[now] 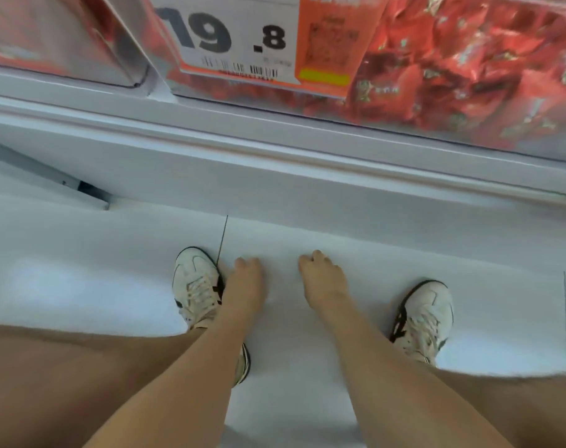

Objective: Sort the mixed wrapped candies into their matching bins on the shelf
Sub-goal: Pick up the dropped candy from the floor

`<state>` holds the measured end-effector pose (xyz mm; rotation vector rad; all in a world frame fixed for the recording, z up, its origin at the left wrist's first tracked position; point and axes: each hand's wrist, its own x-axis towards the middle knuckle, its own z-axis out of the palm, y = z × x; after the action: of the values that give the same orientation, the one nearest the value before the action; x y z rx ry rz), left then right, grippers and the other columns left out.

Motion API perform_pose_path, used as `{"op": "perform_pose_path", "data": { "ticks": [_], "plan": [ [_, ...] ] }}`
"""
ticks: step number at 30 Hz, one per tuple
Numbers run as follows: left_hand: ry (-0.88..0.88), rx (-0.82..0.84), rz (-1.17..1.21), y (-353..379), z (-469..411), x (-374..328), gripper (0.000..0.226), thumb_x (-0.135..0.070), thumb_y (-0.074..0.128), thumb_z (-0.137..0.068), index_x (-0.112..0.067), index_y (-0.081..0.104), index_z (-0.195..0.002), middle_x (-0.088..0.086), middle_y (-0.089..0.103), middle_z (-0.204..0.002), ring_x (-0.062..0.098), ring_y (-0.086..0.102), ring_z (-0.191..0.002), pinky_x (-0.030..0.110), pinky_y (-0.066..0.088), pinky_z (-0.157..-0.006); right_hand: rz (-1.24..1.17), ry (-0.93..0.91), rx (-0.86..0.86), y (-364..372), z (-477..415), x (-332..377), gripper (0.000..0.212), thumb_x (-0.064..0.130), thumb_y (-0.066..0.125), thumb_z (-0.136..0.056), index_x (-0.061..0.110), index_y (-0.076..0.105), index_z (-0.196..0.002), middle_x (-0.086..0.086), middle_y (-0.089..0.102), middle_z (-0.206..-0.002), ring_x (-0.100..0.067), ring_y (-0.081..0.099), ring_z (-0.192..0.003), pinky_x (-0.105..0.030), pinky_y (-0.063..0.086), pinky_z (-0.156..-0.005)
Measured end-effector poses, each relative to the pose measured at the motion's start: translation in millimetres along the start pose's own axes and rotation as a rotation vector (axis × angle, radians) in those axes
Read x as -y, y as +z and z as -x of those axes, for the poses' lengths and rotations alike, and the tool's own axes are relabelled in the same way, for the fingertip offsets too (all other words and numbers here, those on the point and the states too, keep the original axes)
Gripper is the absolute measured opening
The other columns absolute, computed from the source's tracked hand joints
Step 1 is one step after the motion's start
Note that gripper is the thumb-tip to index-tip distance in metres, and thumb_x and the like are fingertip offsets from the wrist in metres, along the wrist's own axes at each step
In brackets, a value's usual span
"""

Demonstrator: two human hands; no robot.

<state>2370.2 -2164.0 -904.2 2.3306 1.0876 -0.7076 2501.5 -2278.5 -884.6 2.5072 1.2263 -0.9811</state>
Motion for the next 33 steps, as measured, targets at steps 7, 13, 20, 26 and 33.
{"op": "perform_pose_path", "data": {
  "ticks": [7,13,20,26,33],
  "plan": [
    [0.09,-0.031,0.494,-23,7,-23,0.014,-0.008,0.066,-0.092,-0.015,0.073,-0.102,0.0,0.075,-0.098,0.017,0.069,-0.088,0.025,0.054,-0.083,-0.594,0.058,-0.071,-15,14,-13,0.028,0.007,0.07,-0.086,0.03,0.071,-0.069,0.001,0.068,-0.079,-0.028,0.072,-0.092,-0.039,0.06,-0.086],
    [0.248,-0.185,0.468,-81,48,-53,0.017,-0.013,0.05,-0.098,-0.023,0.064,-0.096,-0.004,0.066,-0.086,0.012,0.06,-0.075,0.029,0.048,-0.071,-0.69,0.013,-0.181,-80,48,-23,0.018,0.007,0.055,-0.096,0.015,0.072,-0.096,-0.001,0.076,-0.093,-0.017,0.072,-0.092,-0.03,0.058,-0.082],
    [0.677,-0.464,0.347,-204,147,-101,0.016,-0.017,0.059,-0.094,-0.026,0.062,-0.108,-0.012,0.057,-0.1,0.005,0.055,-0.083,0.028,0.048,-0.078,-0.44,-0.198,-0.371,-198,144,-18,0.016,0.027,0.043,-0.102,0.022,0.058,-0.098,-0.003,0.068,-0.094,-0.029,0.063,-0.088,-0.045,0.057,-0.079],
    [0.961,-0.809,0.231,-311,231,-126,0.021,-0.006,0.065,-0.089,-0.019,0.06,-0.104,-0.01,0.057,-0.1,0.01,0.056,-0.091,0.029,0.046,-0.081,-0.282,-0.523,-0.804,-292,246,-26,0.009,0.02,0.059,-0.099,0.022,0.054,-0.107,0.0,0.062,-0.097,-0.027,0.06,-0.091,-0.046,0.049,-0.075],
    [0.846,-0.963,0.096,-382,215,-154,0.018,-0.02,0.061,-0.097,-0.027,0.06,-0.114,-0.012,0.064,-0.109,0.016,0.061,-0.1,0.041,0.052,-0.085,-0.199,-0.376,-1.105,-364,251,-65,0.029,0.018,0.067,-0.099,0.025,0.069,-0.127,-0.004,0.066,-0.124,-0.026,0.062,-0.113,-0.047,0.053,-0.098]
  ]
}}
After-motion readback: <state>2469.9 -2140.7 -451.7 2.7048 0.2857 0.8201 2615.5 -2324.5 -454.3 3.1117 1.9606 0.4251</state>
